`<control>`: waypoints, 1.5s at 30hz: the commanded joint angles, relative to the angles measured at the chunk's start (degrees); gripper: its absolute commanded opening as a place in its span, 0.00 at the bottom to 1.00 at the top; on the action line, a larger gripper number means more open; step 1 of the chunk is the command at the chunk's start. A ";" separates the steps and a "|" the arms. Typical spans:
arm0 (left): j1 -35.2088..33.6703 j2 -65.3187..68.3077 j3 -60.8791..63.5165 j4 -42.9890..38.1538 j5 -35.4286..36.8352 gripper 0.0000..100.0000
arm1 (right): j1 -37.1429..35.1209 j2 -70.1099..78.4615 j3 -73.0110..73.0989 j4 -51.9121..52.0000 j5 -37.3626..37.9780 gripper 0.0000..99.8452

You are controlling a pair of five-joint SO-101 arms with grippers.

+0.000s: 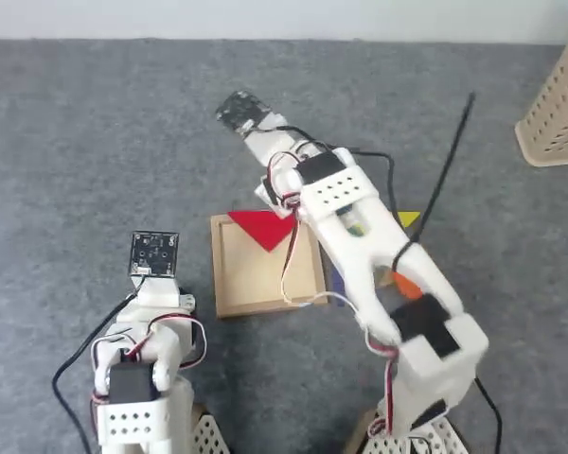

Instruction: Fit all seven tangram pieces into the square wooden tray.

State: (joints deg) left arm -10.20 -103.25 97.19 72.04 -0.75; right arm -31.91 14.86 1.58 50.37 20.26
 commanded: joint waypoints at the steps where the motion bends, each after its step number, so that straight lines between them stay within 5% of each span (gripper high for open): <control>1: 0.00 -0.97 -0.66 0.26 0.53 0.01 | 1.45 2.33 -1.49 -4.88 -1.41 0.01; 22: 0.00 -0.97 -0.66 0.26 0.53 0.01 | 0.31 6.02 -2.02 -4.09 -1.23 0.01; 31: 0.00 -0.97 -0.66 0.26 0.53 0.01 | 8.92 -13.32 -1.85 14.46 -1.58 0.01; 37: 0.00 -0.97 -0.66 0.26 0.53 0.01 | 13.23 -12.44 1.67 23.69 -0.53 0.01; 45: 0.00 -0.97 -0.66 0.26 0.53 0.01 | 18.68 -2.07 4.22 19.03 2.20 0.18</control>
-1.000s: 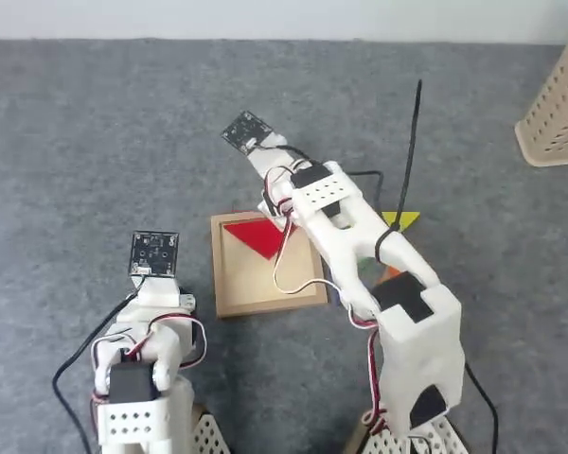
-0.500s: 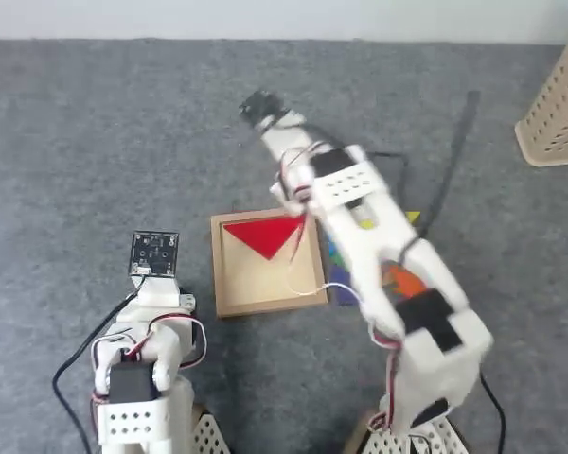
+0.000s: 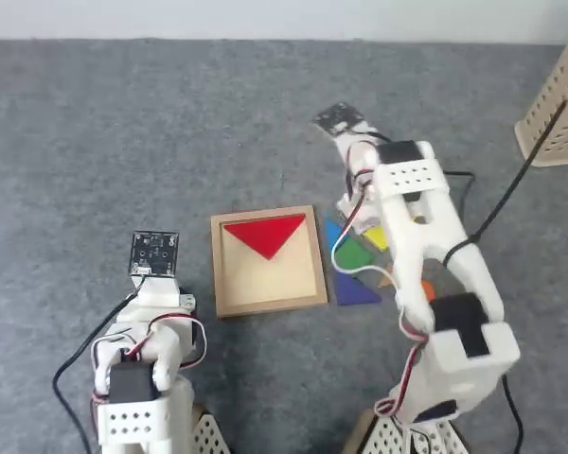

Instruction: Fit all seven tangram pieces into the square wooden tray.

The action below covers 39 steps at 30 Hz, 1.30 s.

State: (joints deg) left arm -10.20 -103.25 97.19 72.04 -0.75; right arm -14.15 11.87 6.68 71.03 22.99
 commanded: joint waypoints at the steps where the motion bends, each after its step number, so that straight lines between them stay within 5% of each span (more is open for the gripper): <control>1: 0.00 -0.97 -0.66 0.26 0.53 0.01 | 0.84 1.98 -0.97 -2.59 -4.92 0.18; 7: 0.00 -0.97 -0.66 0.26 0.53 0.01 | 1.80 5.05 -6.68 -3.21 -46.33 0.10; 13: 0.00 -0.97 -0.66 0.26 0.53 0.01 | 2.51 5.05 -8.88 3.65 -67.16 0.30; 18: 0.00 -0.97 -0.66 0.26 0.53 0.01 | 0.48 5.14 -8.70 2.95 -70.77 0.45; 25: 0.00 -0.97 -0.66 0.26 0.53 0.01 | -1.10 6.64 -9.14 -2.95 -72.88 0.35; 30: 0.00 -0.97 -0.66 0.26 0.53 0.01 | 1.54 10.15 -10.81 -3.03 -79.56 0.39; 39: 0.00 -0.97 -0.66 0.26 0.53 0.01 | 1.27 19.21 -16.35 -3.03 -80.62 0.42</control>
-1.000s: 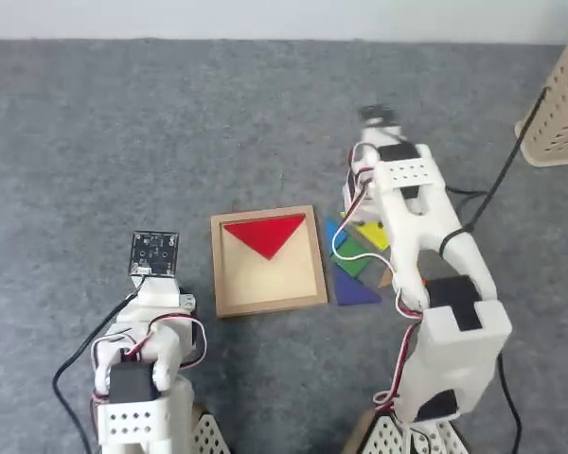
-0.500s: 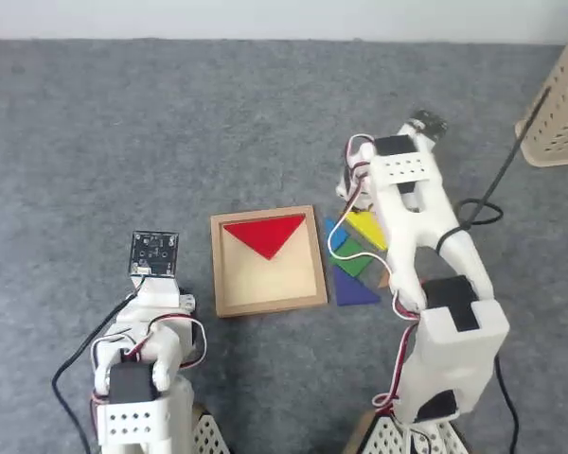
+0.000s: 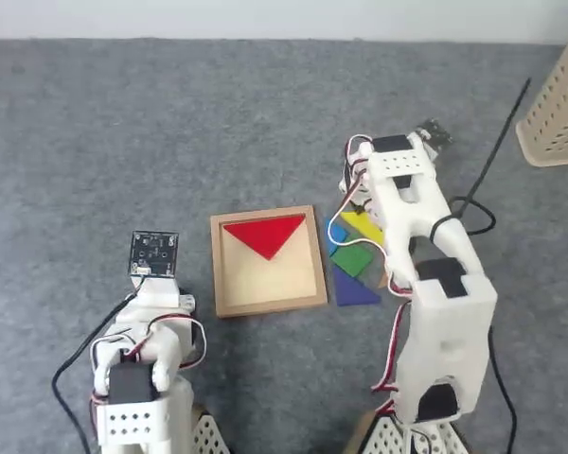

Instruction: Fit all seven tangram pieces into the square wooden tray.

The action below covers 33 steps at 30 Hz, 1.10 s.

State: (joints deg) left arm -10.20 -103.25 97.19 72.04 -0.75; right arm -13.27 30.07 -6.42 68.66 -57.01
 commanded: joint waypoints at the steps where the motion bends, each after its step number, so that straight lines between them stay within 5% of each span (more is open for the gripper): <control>1: 0.00 -0.97 -0.66 0.26 0.53 0.01 | 0.22 2.15 -3.60 -0.66 -0.79 0.40; 5: 0.00 -0.97 -0.66 0.26 0.53 0.01 | 0.57 3.82 -4.48 -0.31 -3.69 0.30; 11: 0.00 -0.97 -0.66 0.26 0.53 0.01 | 2.07 2.42 -5.01 -0.04 2.64 0.19; 21: 0.00 -0.97 -0.66 0.26 0.53 0.01 | 3.12 -2.77 -5.01 3.38 28.04 0.03; 33: 0.00 -0.97 -0.66 0.26 0.53 0.01 | 3.03 -15.43 -2.99 6.55 42.55 0.01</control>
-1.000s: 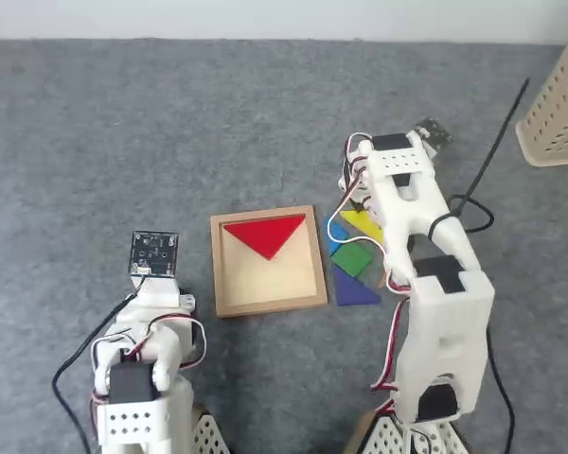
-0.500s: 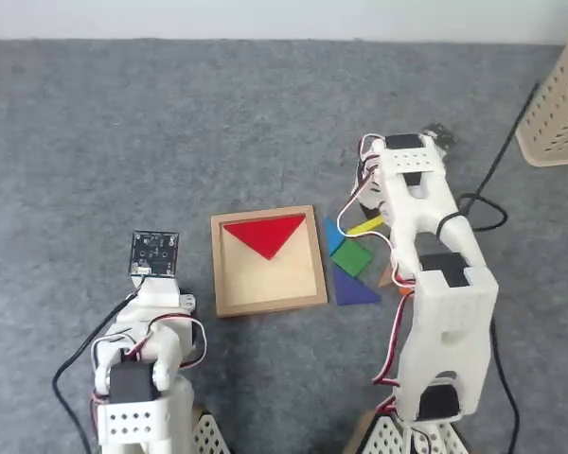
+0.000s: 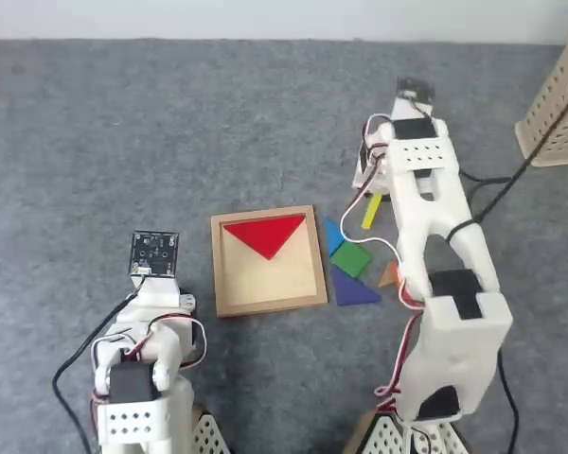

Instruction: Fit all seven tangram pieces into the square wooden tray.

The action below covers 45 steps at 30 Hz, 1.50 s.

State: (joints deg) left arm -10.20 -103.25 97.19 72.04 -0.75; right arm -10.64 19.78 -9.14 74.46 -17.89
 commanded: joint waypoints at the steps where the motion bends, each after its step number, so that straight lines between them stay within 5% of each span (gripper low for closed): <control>1: 0.00 -0.97 -0.66 0.26 0.53 0.01 | 0.04 -5.32 0.00 0.84 4.40 0.01; 7: 0.00 -0.97 -0.66 0.26 0.53 0.01 | -9.98 -8.66 4.66 -0.92 10.55 0.01; 15: 0.00 -0.97 -0.66 0.26 0.53 0.01 | -24.92 -19.03 26.02 -23.25 12.84 0.01; 19: 0.00 -0.97 -0.66 0.26 0.53 0.01 | -29.76 -18.07 27.08 -26.07 12.75 0.01; 37: 0.00 -0.97 -0.66 0.26 0.53 0.01 | -35.12 0.04 7.38 -17.71 -5.63 0.01; 45: -1.67 -0.88 -0.66 0.26 0.53 0.01 | -38.81 3.30 4.92 -17.54 -7.12 0.01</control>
State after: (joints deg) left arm -10.20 -103.25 97.19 72.04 -0.75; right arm -49.05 23.65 -0.26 56.53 -24.13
